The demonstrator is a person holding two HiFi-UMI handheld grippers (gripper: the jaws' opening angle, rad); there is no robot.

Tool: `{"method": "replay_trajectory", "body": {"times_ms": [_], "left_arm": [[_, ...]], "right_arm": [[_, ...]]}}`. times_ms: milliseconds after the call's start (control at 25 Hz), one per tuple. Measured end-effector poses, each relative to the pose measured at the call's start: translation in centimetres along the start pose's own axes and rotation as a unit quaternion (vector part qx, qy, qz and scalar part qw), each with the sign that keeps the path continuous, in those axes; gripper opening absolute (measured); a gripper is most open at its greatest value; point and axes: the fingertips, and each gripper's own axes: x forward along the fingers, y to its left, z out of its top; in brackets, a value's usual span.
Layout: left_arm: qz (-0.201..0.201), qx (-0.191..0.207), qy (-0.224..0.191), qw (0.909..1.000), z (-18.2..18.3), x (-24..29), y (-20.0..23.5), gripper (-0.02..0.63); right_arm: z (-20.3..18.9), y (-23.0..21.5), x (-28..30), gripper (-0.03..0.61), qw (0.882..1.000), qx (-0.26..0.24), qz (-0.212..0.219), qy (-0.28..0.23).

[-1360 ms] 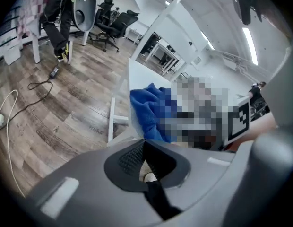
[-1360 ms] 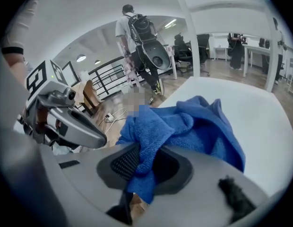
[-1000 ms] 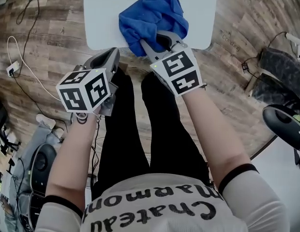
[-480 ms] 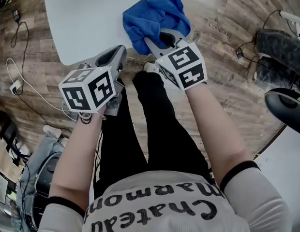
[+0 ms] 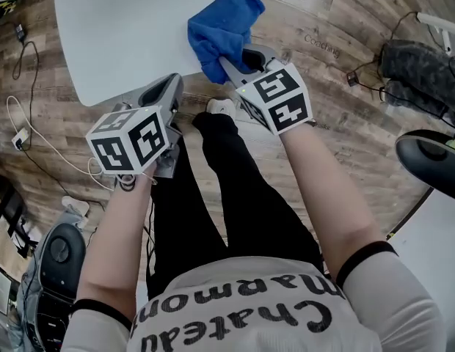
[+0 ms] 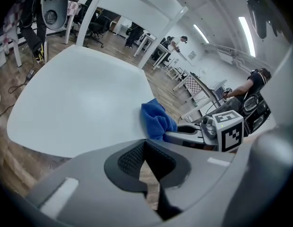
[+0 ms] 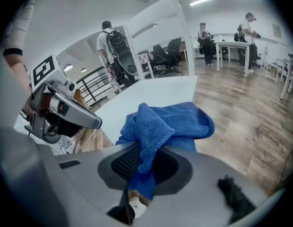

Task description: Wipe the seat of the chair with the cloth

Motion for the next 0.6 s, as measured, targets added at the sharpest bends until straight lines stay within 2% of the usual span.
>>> {"method": "replay_trajectory", "body": {"times_ms": [200, 320, 440, 600], "left_arm": [[-0.001, -0.021, -0.025, 0.9995, 0.0, 0.2, -1.9, 0.008], [-0.013, -0.016, -0.014, 0.9997, -1.7, -0.8, -2.1, 0.008], [0.012, -0.014, 0.0, 0.9998, -4.2, -2.3, 0.1, 0.008], [0.04, -0.061, -0.026, 0.997, -4.9, -4.0, 2.6, 0.008]], "right_arm": [[-1.2, -1.3, -1.5, 0.075, 1.0, -0.005, 0.002, 0.015], [-1.3, -1.5, -1.6, 0.075, 1.0, 0.0, -0.009, 0.016], [-1.5, -1.2, -1.5, 0.075, 1.0, 0.015, -0.017, 0.008], [-1.4, -1.5, -1.7, 0.075, 0.999, 0.032, -0.035, -0.006]]}}
